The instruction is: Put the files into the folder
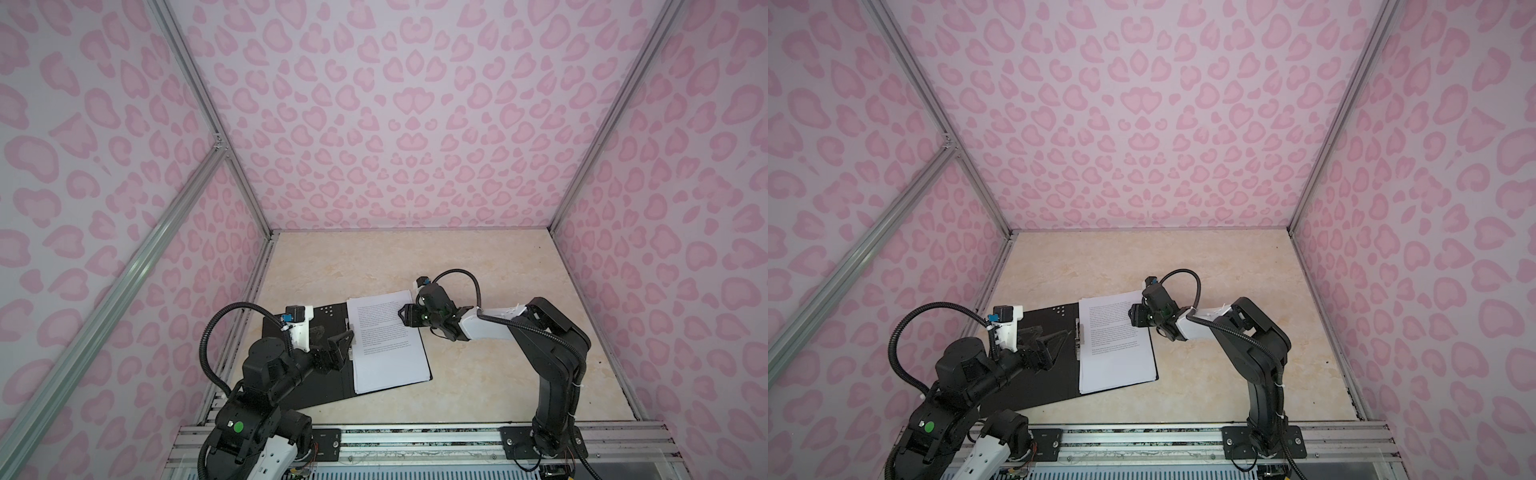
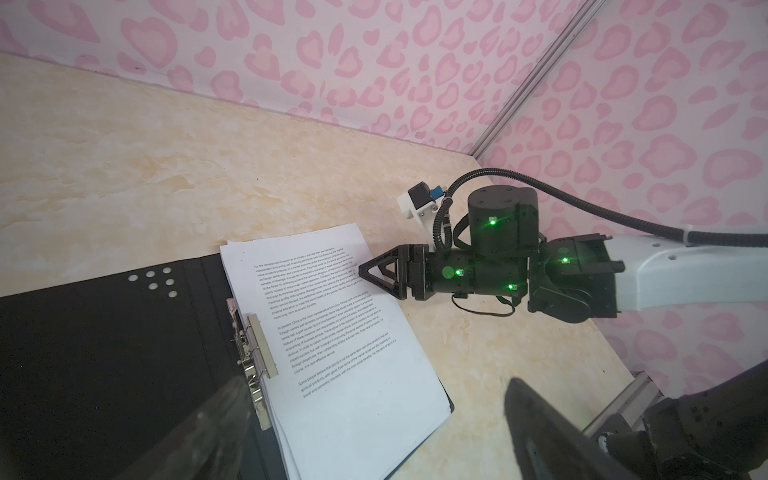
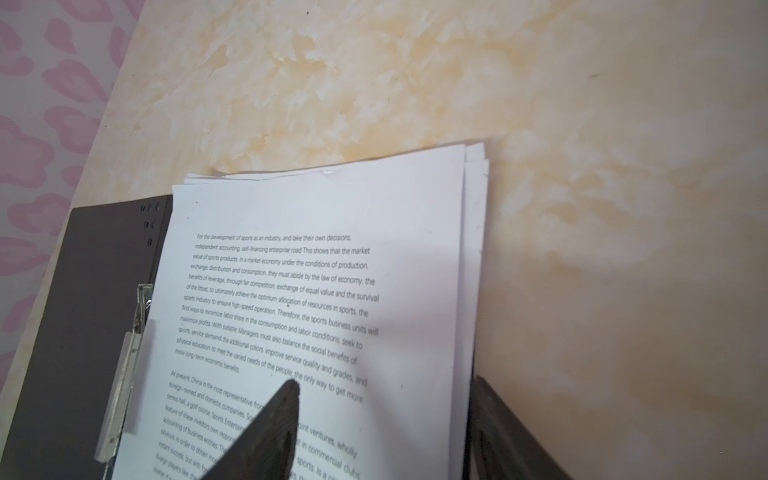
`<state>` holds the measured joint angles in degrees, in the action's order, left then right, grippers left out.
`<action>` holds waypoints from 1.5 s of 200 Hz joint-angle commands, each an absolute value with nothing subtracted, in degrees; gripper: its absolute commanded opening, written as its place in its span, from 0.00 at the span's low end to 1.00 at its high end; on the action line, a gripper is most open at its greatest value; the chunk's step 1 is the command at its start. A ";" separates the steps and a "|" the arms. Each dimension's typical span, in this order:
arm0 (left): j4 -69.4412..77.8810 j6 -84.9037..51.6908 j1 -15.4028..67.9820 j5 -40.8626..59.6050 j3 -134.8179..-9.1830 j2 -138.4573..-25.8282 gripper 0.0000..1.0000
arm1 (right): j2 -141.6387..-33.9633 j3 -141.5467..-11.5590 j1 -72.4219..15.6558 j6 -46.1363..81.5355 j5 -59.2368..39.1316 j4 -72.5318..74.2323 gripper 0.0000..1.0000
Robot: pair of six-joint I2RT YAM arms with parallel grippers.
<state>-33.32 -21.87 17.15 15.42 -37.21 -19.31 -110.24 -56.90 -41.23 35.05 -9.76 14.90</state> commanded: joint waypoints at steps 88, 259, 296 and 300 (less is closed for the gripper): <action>-33.43 -21.45 17.10 14.96 -37.81 -20.26 0.97 | -111.62 -58.97 -42.65 31.70 -8.15 12.46 0.64; -16.09 -42.30 20.68 7.67 -21.99 -47.32 0.97 | -92.40 -47.09 -36.56 33.12 -14.10 8.06 0.97; -9.99 -40.16 20.66 9.04 -21.07 -54.69 0.97 | -83.10 -41.41 -36.65 31.50 -15.70 4.99 0.97; -9.48 -39.81 20.68 9.63 -21.24 -55.38 0.97 | -82.21 -40.90 -36.65 31.37 -15.81 4.57 0.97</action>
